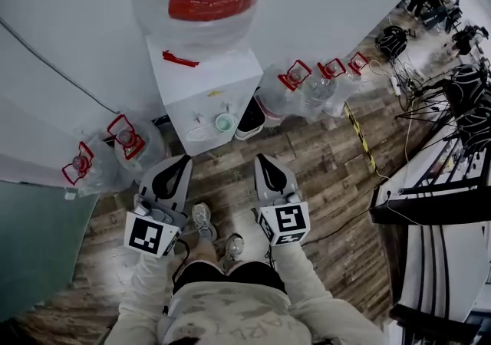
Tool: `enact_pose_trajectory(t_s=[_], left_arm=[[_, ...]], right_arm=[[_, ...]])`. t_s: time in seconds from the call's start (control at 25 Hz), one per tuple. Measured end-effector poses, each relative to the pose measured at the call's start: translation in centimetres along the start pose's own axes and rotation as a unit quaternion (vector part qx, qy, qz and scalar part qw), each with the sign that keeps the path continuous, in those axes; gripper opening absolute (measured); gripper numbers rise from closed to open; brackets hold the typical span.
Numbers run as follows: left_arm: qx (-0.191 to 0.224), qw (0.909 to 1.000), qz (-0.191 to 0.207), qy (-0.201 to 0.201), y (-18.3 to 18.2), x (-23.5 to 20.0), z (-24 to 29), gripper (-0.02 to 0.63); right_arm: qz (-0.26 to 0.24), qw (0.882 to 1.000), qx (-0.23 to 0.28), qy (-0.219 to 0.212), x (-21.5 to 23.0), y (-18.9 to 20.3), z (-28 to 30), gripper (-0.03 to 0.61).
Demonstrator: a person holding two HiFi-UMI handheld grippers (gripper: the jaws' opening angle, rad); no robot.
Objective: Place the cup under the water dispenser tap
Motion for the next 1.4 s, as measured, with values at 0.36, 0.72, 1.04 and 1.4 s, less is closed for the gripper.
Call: enact_pose_trajectory(t_s=[0.36, 0.72, 1.04, 1.4], left_arm=[[0.024, 0.9993, 0.030, -0.005, -3.7, 1.2, -1.6, 0.005], [0.036, 0.9983, 0.044, -0.013, -6.4, 2.5, -3.0, 0.005], [0.050, 0.9973, 0.049, -0.023, -8.9, 4.2, -4.4, 0.006], [0.064, 0.9965, 0.047, -0.025, -10.1, 6.3, -5.1, 0.006]], right_arm=[[-0.025, 0.999, 0.029, -0.018, -1.5, -3.4, -3.9, 0.009], [-0.030, 0.997, 0.063, -0.027, -2.2, -5.9, -6.6, 0.009], [-0.034, 0.995, 0.093, -0.032, -2.6, -7.8, -9.8, 0.009], [-0.040, 0.992, 0.111, -0.046, -2.9, -8.8, -11.8, 0.009]])
Point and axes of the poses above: the fingertips, and each gripper's own axes: z forward along the fingers, x to its right, y out of its underside, the point moved 10 cm from there along -z, backward along the fingers, and after that the axes turned 12 degrees about z, right-handed, at the moved point
